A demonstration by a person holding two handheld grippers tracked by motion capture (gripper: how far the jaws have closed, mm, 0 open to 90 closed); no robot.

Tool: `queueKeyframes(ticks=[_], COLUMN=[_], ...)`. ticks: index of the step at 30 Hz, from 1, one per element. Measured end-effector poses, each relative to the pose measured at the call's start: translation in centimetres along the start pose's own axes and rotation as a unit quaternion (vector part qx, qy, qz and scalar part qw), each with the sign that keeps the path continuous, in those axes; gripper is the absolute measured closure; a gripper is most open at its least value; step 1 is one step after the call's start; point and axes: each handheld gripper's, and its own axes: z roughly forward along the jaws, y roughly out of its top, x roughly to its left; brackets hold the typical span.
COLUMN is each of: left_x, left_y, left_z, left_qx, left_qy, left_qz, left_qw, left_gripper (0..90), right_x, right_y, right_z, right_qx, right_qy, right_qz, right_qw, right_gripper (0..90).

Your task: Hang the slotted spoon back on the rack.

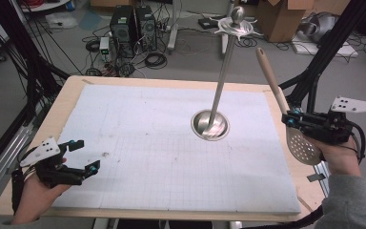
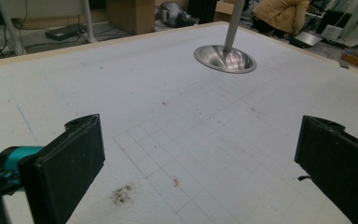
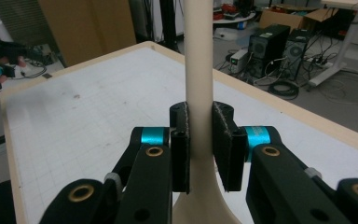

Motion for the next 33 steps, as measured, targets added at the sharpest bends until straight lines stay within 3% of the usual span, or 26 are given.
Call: queueKeyframes(ticks=[17,33], left_x=[0.0,0.1], left_y=[-0.2,-0.3], left_z=[-0.2,-0.5], left_qx=[0.0,0.002], left_qy=[0.002,0.002], left_qz=[-0.002,-0.003], left_qw=[1.0,1.0], left_gripper=[1.9,1.9], right_x=[-0.5,-0.9], right_y=[1.5,1.8], right_z=[-0.2,0.7], right_qx=[-0.021,-0.034], right_qy=[-0.009,-0.001], right_qz=[0.015,0.031], right_qw=[0.9996,0.9989], right_gripper=[78.4,78.4])
